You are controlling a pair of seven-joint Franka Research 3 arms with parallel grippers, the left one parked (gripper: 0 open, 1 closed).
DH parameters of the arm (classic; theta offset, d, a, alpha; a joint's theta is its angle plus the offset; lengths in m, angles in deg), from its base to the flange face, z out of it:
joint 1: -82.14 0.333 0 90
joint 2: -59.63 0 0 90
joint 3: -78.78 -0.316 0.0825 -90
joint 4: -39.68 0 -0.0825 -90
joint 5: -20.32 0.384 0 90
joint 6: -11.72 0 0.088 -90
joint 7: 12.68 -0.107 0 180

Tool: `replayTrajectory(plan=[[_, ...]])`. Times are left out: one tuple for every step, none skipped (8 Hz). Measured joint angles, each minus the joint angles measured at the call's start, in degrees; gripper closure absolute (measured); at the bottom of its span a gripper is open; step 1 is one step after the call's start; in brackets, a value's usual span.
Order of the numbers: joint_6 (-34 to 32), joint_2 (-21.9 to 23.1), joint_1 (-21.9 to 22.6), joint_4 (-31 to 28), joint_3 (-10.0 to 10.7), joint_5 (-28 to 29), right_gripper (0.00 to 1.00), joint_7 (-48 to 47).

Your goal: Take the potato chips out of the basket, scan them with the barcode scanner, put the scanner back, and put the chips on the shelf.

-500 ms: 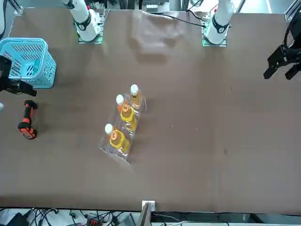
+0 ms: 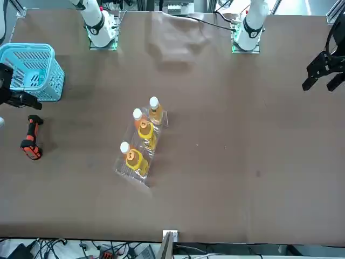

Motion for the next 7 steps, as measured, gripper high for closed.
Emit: replayTrajectory(plan=[[-1.63, -0.01, 0.0, -0.07, 0.0, 0.0, 0.0, 0.38], [-4.17, -0.04, -0.18, -0.51, 0.13, -0.02, 0.0, 1.58], [-5.87, -0.1, -1.42, -1.68, 0.51, -0.22, 0.0, 3.04], [-6.19, -0.03, -4.1, -3.87, 0.98, -0.31, 0.0, 4.9], [-5.65, 0.4, -7.57, -6.79, 1.26, -0.32, 0.0, 7.3], [-3.51, 1.71, -10.42, -10.66, 1.53, -0.78, 0.0, 9.49], [0.43, 4.42, -11.99, -15.89, 1.65, -2.4, 0.0, 11.34]])
